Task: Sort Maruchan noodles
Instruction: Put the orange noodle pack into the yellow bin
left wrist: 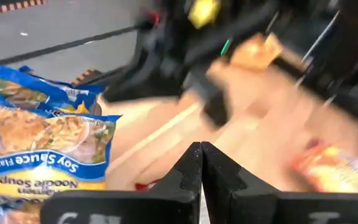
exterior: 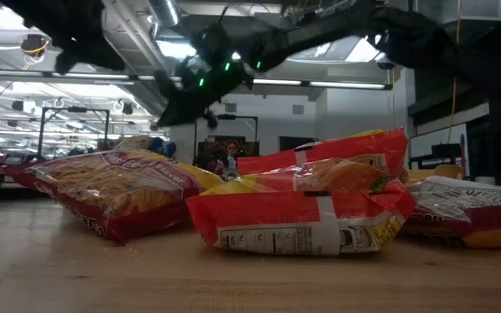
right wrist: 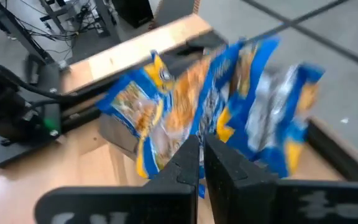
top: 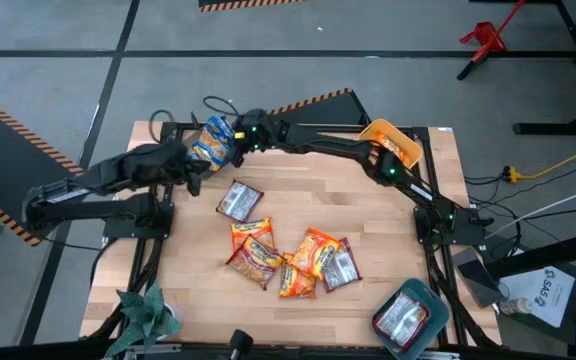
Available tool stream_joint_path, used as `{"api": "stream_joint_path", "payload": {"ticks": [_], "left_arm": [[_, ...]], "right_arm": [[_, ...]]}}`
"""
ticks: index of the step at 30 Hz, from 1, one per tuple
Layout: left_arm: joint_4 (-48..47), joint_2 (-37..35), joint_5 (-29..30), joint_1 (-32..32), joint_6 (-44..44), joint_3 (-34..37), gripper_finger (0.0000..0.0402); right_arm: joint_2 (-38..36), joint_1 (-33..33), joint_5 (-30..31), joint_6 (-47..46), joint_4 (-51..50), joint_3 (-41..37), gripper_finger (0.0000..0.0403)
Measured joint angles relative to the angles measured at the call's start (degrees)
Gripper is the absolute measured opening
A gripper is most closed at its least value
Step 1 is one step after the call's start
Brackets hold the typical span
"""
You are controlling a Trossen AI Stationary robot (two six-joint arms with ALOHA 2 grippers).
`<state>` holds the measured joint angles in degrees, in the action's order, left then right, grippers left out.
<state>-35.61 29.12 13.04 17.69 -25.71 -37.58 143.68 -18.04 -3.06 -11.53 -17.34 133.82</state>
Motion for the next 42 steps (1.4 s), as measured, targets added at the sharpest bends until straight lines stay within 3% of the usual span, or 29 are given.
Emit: {"api": "stream_joint_path", "payload": {"ticks": [7, 11, 16, 22, 26, 38, 42], "left_arm": [[2.26, 14.31, -0.46, 0.04, 11.86, 0.00, 0.0027], [5.56, 19.31, -0.53, 0.02, 17.94, 0.02, 0.0068], [13.24, 24.38, -0.16, 0.24, 21.58, -0.13, 0.0112], [12.90, 34.06, -1.76, 4.04, 21.82, -0.09, 0.0109], [12.26, 39.40, 2.89, 6.35, 22.24, -0.07, 0.0101], [4.31, 39.02, 14.56, 13.32, 18.77, -0.02, 0.0100], [4.47, 39.02, 13.39, 15.25, 18.22, -0.02, 0.0100]], "right_arm": [[-15.54, -1.47, 0.86, 6.15, -12.31, 0.42, 0.0021], [-19.70, -2.05, 3.07, 9.05, -20.81, -0.07, 0.0060], [-25.45, -1.79, 8.38, 10.70, -22.69, 0.25, 0.0108], [-26.95, -1.90, 10.09, 11.87, -25.57, -0.11, 0.0128], [-28.12, -1.89, 10.13, 11.87, -25.94, 0.13, 0.0129], [-27.78, -1.86, 10.00, 11.91, -31.00, 0.02, 0.0129], [-27.78, -1.86, 9.97, 11.91, -32.16, 0.02, 0.0129]]}}
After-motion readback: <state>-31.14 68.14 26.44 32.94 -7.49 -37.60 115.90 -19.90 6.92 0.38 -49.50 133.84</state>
